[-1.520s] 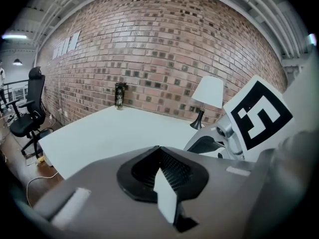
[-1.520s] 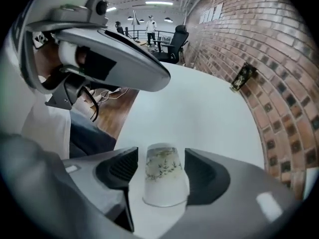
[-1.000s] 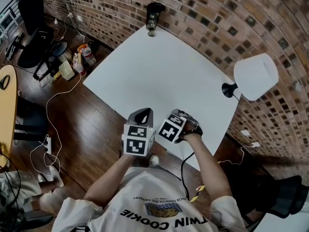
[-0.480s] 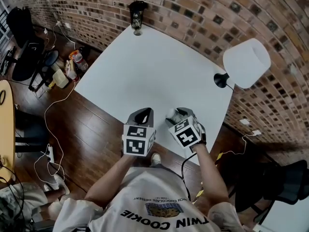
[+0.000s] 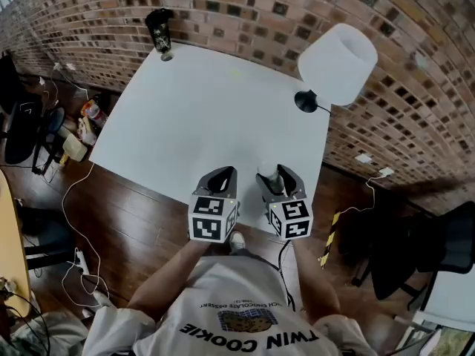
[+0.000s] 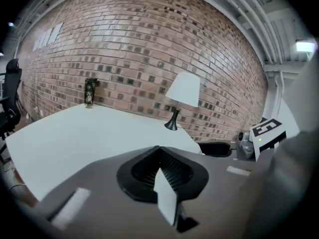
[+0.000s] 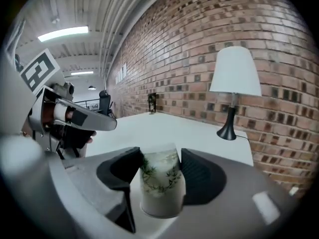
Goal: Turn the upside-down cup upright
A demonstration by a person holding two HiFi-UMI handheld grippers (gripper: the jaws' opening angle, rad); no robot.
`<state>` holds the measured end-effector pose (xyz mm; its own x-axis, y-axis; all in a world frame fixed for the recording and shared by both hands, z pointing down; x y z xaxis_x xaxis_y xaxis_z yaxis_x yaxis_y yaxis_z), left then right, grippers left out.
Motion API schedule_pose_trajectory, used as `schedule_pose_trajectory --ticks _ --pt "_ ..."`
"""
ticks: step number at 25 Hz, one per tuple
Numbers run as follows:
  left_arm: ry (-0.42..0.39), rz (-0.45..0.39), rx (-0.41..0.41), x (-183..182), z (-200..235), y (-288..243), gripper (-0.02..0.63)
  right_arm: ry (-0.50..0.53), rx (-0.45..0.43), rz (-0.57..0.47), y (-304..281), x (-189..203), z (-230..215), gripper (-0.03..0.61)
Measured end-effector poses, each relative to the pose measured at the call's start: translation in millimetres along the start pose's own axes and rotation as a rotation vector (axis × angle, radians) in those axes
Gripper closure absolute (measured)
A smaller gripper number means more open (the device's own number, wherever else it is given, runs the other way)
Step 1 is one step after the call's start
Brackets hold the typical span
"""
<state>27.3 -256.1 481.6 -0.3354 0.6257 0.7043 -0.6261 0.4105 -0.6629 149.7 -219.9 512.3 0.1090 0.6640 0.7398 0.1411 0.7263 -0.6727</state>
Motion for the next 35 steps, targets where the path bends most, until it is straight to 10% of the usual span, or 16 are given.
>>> schedule_pose_trajectory --ticks 12,35 --pt "-0.055 0.016 0.014 -1 -36 -12 0.612 -0.150 0.087 -0.186 19 44 -23 0.316" --pt "-0.057 -0.015 -0.099 24 -93 -6 0.612 0.013 -0.049 -0.106 63 54 -27 0.313"
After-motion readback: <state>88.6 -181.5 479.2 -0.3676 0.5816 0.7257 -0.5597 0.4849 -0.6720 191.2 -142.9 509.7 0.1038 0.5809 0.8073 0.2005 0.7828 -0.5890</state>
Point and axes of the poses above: the fingertips, and each gripper's own axes: y backward along the fingers, z to its left, x out of its underside, the point moved 3 cm from there along y, backward along the fingers, and after that the axes turned 15 degrees about z, right-handed, at the moved point
